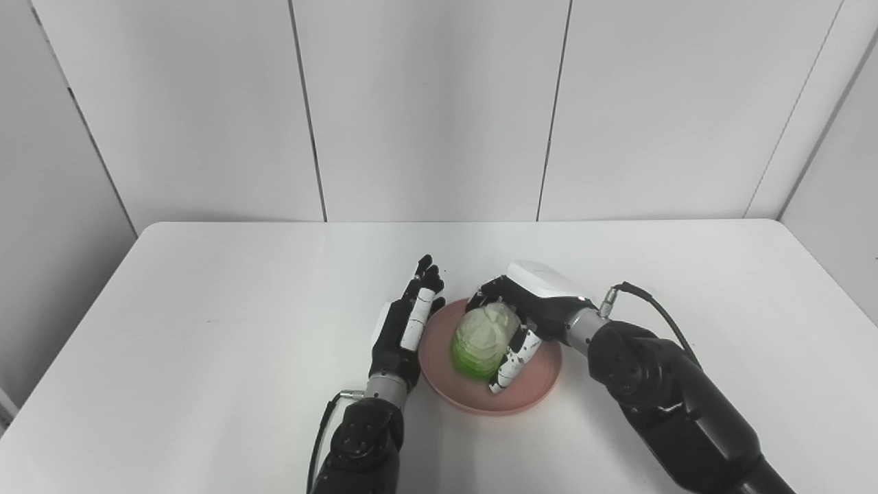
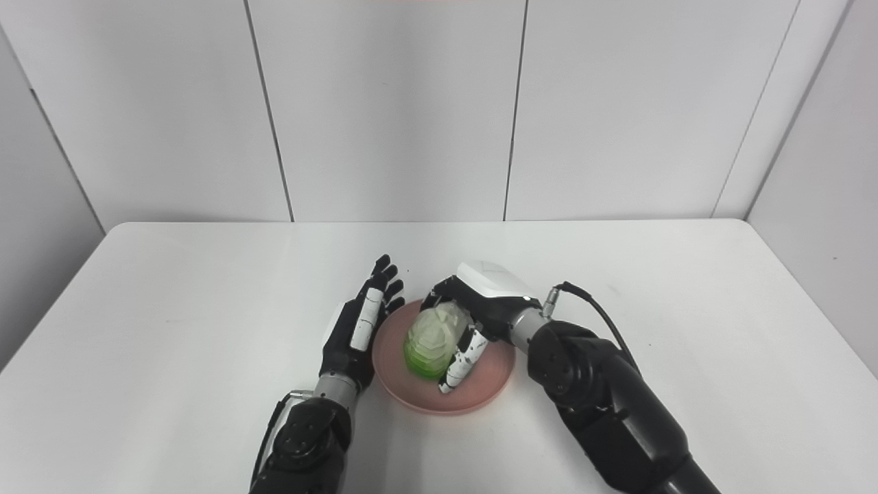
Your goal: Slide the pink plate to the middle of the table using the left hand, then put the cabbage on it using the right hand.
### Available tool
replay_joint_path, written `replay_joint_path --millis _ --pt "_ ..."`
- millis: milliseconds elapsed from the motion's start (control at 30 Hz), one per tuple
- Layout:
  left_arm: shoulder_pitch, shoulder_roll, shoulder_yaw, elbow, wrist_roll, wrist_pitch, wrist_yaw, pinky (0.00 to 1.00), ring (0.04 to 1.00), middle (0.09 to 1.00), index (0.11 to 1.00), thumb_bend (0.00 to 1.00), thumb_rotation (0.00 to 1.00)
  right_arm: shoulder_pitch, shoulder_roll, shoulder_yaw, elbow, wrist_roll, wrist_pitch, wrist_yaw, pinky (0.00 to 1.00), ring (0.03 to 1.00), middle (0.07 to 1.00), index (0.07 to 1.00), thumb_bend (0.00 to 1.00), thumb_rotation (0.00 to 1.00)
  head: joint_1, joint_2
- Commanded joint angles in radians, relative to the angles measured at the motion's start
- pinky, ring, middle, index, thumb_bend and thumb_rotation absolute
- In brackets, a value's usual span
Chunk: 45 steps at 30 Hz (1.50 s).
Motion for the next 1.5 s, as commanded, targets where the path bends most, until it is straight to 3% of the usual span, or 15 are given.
replay_joint_path --millis 0,133,200,400,433,467,500,600,700,833,1167,1400,1467 --pt "0.059 0.015 0.006 0.024 -0.002 0.032 -0.004 0.92 0.952 0.979 0.953 0.96 0.88 -0.051 0.003 -0.008 -0.021 -0.026 -0.049 -0.045 0.42 0.498 0.493 0.488 0.53 0.01 0.002 0.0" --pt "0.067 0.015 0.001 0.0 0.0 0.049 -0.007 0.94 0.957 0.981 0.962 0.95 0.89 -0.037 -0.003 0.003 -0.021 -0.067 -0.08 -0.08 0.43 0.503 0.492 0.491 0.53 0.01 0.002 0.008" --pt "0.07 0.012 0.001 -0.003 -0.003 0.053 -0.007 0.94 0.961 0.981 0.96 0.96 0.88 -0.03 -0.004 0.001 -0.023 -0.075 -0.087 -0.088 0.44 0.519 0.555 0.491 0.52 0.12 0.002 0.01" --pt "0.074 0.005 -0.001 0.013 -0.001 0.04 -0.003 0.93 0.968 0.986 0.96 1.0 0.88 -0.01 -0.007 -0.005 -0.036 -0.08 -0.103 -0.095 0.46 0.554 0.614 0.494 0.52 0.16 0.005 0.01" --pt "0.074 0.005 -0.001 0.018 -0.001 0.036 -0.003 0.93 0.97 0.99 0.959 1.0 0.88 -0.006 -0.007 -0.005 -0.038 -0.082 -0.103 -0.096 0.47 0.575 0.636 0.556 0.72 0.23 0.005 0.01" --pt "0.073 0.004 -0.001 0.022 -0.002 0.033 -0.004 0.93 0.972 0.993 0.959 1.0 0.88 -0.002 -0.007 -0.004 -0.04 -0.084 -0.106 -0.097 0.48 0.585 0.648 0.588 0.82 0.27 0.005 0.01" --pt "0.074 0.004 -0.001 0.024 -0.003 0.032 -0.004 0.94 0.974 0.996 0.958 1.0 0.87 0.001 -0.008 -0.004 -0.041 -0.084 -0.112 -0.099 0.52 0.625 0.673 0.61 0.91 0.3 0.005 0.01" --pt "0.076 0.001 0.001 0.022 -0.003 0.031 0.0 0.94 0.972 0.998 0.955 1.0 0.87 0.006 -0.012 0.0 -0.045 -0.088 -0.129 -0.093 0.67 0.721 0.725 0.637 0.98 0.33 0.005 0.01" --pt "0.076 0.003 -0.002 0.021 0.002 0.033 0.0 0.92 0.971 0.998 0.958 0.99 0.88 0.008 -0.02 0.007 -0.06 -0.107 -0.133 -0.08 0.88 0.828 0.771 0.66 0.99 0.37 0.004 0.01" --pt "0.085 0.004 -0.007 0.002 0.008 0.045 0.0 0.91 0.972 0.998 0.961 0.98 0.88 0.016 -0.025 0.002 -0.086 -0.113 -0.123 -0.066 0.96 0.887 0.806 0.675 1.0 0.4 -0.002 0.018" --pt "0.094 -0.004 -0.005 -0.023 0.011 0.062 0.005 0.89 0.961 0.981 0.961 0.95 0.89 0.077 -0.042 -0.059 -0.106 -0.088 -0.194 -0.172 0.89 0.844 0.795 0.685 1.0 0.4 0.02 0.024" --pt "0.091 -0.011 0.002 -0.03 0.005 0.051 0.014 0.91 0.94 0.966 0.949 0.96 0.87 0.136 -0.056 -0.154 -0.154 -0.012 -0.257 -0.232 0.83 0.805 0.768 0.689 1.0 0.39 0.025 0.033" --pt "0.089 -0.012 0.005 -0.025 0.005 0.044 0.017 0.91 0.937 0.963 0.953 0.95 0.87 0.157 -0.052 -0.195 -0.158 0.052 -0.286 -0.25 0.79 0.803 0.777 0.699 1.0 0.39 0.037 0.029"
